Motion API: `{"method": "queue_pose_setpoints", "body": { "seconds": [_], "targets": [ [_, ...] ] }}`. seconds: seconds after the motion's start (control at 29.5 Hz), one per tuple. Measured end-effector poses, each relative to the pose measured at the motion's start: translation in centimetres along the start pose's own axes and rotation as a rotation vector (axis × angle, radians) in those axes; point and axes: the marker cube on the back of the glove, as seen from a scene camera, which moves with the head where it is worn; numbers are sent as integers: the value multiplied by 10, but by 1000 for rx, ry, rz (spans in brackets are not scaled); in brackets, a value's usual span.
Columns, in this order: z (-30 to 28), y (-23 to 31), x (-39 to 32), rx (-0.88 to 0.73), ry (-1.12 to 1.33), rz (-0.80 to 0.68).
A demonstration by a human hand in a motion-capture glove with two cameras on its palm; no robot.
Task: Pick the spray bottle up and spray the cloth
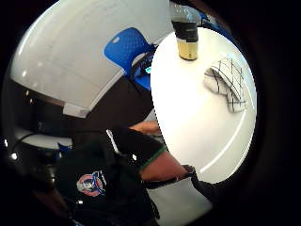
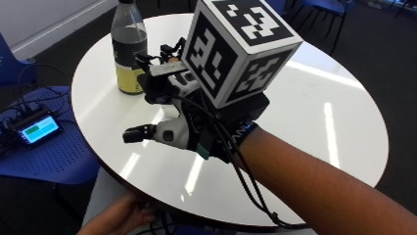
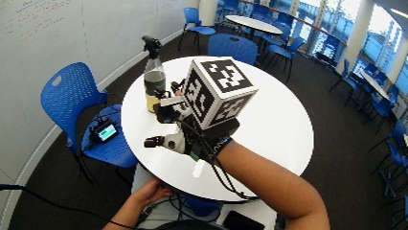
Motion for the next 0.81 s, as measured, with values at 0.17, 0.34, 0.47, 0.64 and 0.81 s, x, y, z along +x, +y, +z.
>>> {"method": "queue_pose_setpoints", "body": {
  "seconds": [0.17, 0.34, 0.47, 0.64, 0.81],
  "targets": [
    [-8, 18, -6, -18, 26, -38],
    [-9, 35, -14, -42, 51, -63],
    [-6, 46, -22, -74, 42, -91],
    [0, 64, -33, -140, 30, -139],
    [9, 83, -44, -203, 48, -201]
  ]
}}
